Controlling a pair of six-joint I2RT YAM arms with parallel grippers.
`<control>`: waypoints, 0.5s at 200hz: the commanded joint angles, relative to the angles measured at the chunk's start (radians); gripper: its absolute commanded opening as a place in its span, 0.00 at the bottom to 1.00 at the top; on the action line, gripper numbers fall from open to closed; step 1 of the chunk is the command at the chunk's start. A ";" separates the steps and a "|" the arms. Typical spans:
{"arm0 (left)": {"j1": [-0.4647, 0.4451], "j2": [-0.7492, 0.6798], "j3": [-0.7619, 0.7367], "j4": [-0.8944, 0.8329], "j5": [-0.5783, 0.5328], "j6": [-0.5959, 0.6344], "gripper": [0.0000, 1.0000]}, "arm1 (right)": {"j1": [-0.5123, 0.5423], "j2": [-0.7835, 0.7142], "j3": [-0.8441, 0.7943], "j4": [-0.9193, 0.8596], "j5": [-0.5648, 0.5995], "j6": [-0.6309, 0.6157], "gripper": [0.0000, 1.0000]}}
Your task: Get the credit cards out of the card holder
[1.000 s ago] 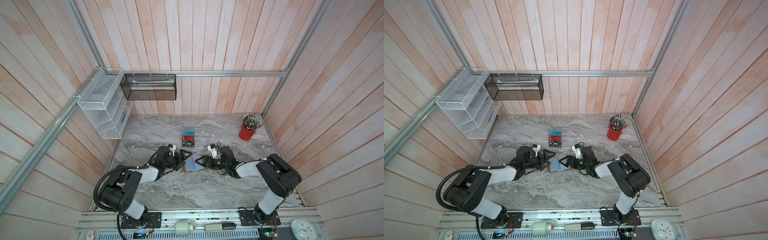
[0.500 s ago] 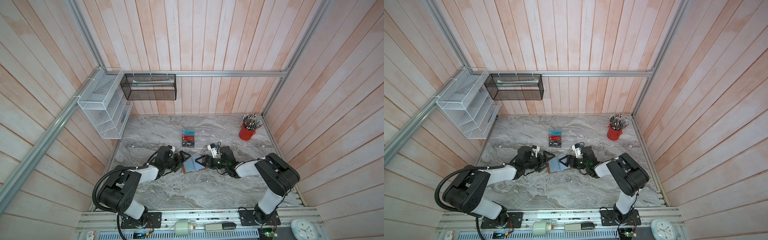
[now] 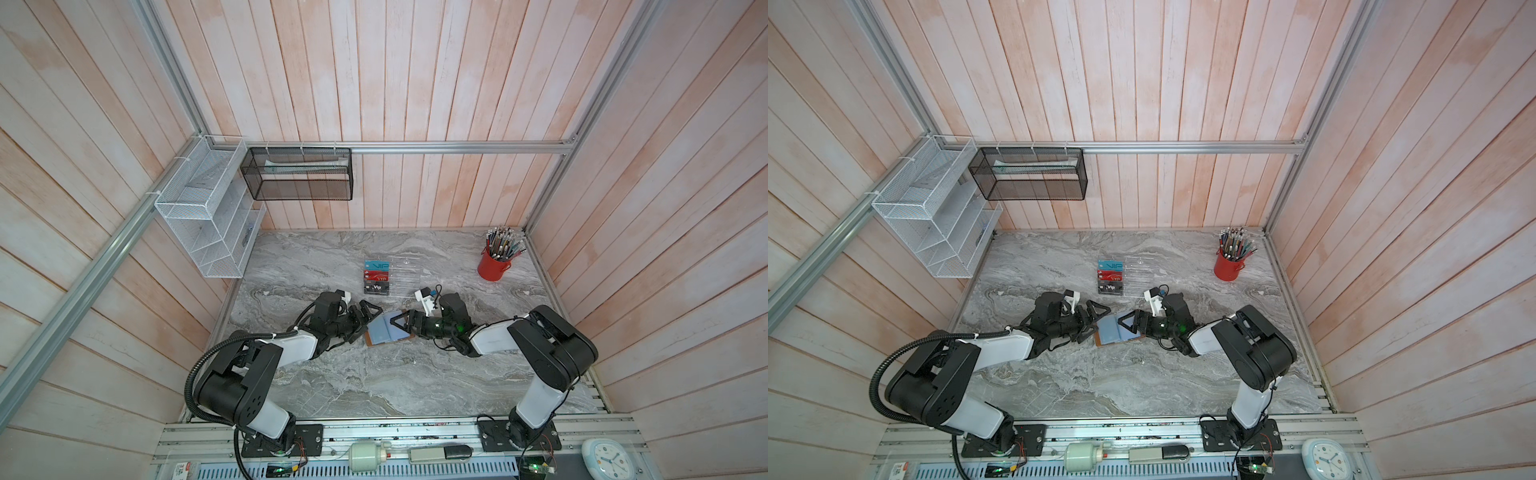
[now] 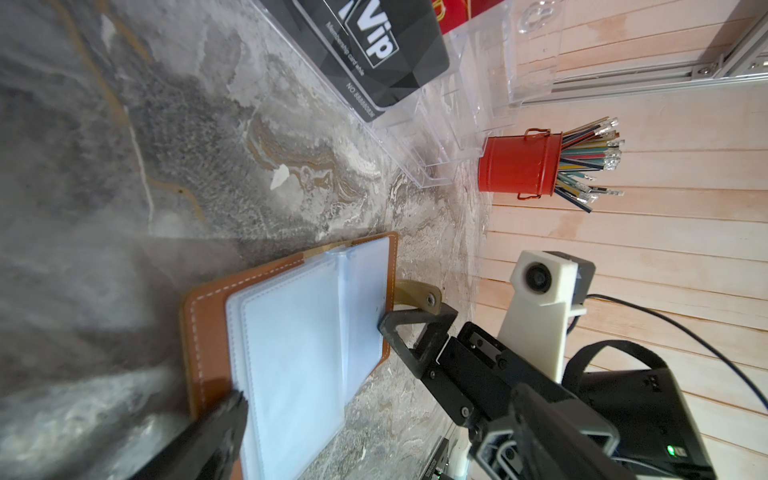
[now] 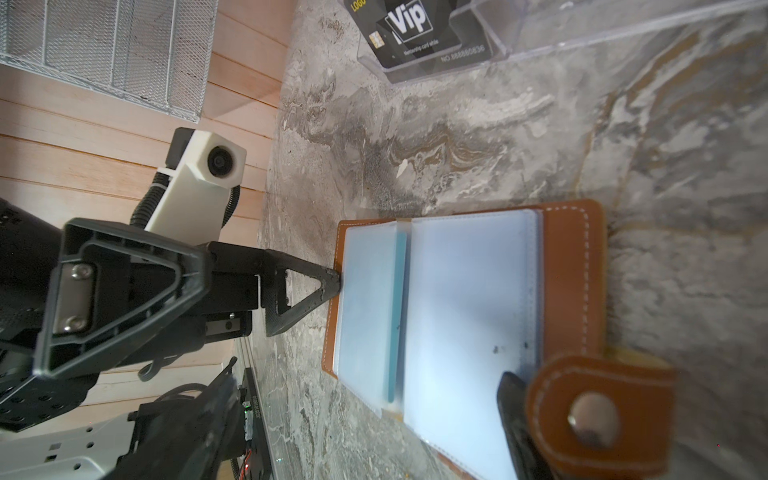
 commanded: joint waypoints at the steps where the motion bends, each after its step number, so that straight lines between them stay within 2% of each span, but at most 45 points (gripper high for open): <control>1: -0.009 -0.005 0.018 0.018 0.002 -0.003 1.00 | -0.004 0.017 -0.013 0.036 -0.017 0.015 0.98; 100: -0.011 -0.009 0.008 -0.061 -0.030 0.050 1.00 | -0.004 0.015 -0.021 0.050 -0.014 0.020 0.98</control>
